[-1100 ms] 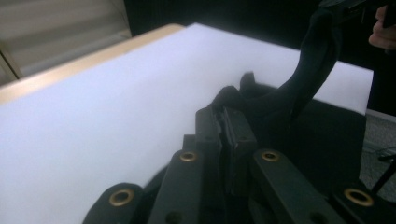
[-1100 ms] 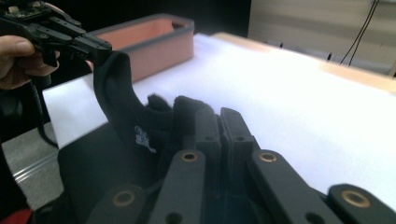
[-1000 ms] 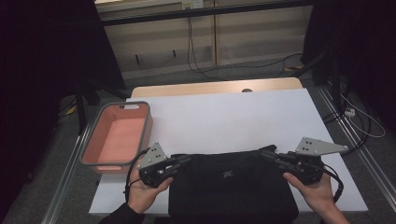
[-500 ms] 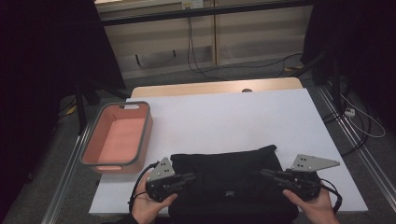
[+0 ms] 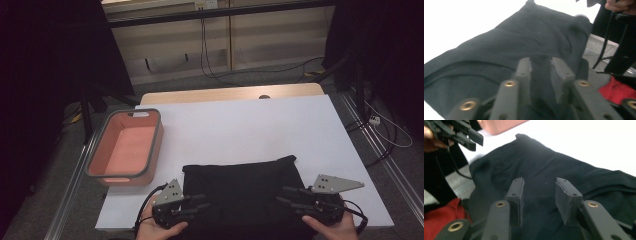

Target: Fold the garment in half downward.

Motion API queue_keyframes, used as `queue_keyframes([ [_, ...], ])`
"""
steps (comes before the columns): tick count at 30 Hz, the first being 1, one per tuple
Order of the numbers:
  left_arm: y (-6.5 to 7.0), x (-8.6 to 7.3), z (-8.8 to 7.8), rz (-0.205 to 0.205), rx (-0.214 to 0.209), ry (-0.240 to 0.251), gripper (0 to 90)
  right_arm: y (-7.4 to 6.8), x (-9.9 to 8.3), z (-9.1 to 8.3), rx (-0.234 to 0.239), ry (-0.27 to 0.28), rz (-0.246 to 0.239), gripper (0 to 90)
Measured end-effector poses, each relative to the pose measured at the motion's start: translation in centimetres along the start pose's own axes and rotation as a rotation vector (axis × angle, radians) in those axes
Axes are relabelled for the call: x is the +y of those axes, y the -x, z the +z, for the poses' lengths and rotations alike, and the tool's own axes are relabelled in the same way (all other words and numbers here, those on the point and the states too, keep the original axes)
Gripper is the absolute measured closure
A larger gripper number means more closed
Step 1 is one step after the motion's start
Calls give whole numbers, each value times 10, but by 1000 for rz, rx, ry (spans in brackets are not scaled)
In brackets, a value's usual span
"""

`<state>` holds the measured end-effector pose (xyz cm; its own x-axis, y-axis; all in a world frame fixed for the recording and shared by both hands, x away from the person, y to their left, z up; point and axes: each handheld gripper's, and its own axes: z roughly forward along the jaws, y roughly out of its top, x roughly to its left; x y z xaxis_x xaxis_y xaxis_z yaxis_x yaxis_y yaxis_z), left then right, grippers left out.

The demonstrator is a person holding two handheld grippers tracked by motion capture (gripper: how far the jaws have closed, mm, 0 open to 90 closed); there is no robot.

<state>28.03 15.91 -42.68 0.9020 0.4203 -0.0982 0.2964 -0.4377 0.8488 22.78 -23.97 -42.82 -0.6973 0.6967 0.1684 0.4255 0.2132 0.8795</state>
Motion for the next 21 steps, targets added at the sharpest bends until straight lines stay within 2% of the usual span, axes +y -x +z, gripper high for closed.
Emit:
queue_keyframes([
  [4,-13,0,5,0,48,-15,464,6,0,5,-43,-25,12,533],
  [8,-24,1,12,-2,103,-23,311,11,1,11,-70,-36,-11,518],
  [11,-31,2,19,-2,132,-32,244,17,3,15,-83,-26,-8,495],
  [14,-36,5,26,17,160,-40,187,23,5,18,-102,-24,-11,470],
  [16,-40,6,30,6,179,-45,135,27,7,18,-112,-15,-12,463],
  [19,-49,10,36,-21,201,-44,119,34,11,17,-131,-3,-13,440],
  [21,-55,13,40,-38,216,-36,78,42,13,19,-132,-21,-10,422],
])
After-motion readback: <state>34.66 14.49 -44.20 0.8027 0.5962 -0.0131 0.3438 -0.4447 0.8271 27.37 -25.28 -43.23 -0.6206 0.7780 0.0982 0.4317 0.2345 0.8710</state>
